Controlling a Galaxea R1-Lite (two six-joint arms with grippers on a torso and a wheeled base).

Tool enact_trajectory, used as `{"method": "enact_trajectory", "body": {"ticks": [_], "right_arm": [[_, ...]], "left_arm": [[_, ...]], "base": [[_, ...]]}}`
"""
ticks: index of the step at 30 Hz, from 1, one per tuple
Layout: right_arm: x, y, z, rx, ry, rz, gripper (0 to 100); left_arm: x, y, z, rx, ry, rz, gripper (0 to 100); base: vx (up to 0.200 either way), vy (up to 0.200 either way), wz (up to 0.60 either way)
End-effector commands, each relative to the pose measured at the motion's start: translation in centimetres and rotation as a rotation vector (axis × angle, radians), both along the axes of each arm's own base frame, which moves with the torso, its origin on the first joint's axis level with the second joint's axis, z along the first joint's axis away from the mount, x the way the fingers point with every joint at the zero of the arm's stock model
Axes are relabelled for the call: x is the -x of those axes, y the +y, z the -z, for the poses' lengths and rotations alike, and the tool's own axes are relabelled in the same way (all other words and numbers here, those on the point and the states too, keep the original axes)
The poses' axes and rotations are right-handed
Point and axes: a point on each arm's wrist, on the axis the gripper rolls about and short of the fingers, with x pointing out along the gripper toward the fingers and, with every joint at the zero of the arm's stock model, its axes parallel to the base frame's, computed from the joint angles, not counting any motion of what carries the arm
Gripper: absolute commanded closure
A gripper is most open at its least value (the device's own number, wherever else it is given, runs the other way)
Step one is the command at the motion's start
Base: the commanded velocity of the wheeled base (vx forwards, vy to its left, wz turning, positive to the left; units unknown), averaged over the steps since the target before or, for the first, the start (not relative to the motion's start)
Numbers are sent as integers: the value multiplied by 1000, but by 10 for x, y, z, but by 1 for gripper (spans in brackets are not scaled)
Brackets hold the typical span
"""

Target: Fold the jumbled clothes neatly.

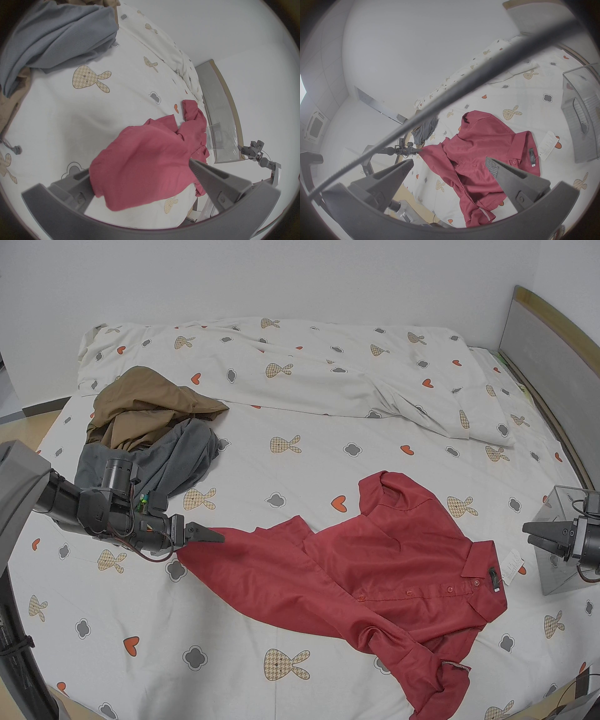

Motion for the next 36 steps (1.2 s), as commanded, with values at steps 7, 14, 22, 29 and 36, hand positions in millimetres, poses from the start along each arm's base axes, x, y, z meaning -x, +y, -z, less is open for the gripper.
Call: {"method": "enact_trajectory", "body": {"ticks": [7,14,22,29,36], "right_arm": [[-6,7,6,-7,29,-45,0],[-6,7,6,-6,28,-47,0],[-8,7,8,-10,41,-51,0],[-8,7,8,-9,40,-49,0],[-8,7,9,-10,45,-49,0]], "left_arm": [[-19,-35,-19,11,-114,83,0],[-47,-40,-9,11,-147,86,0],[-64,-56,-1,-2,-194,137,0],[-67,-59,9,-12,-159,149,0],[-68,-58,14,-32,-163,170,0]], "base": [[0,0,0],[0,0,0],[0,0,0],[0,0,0],[0,0,0]]}}
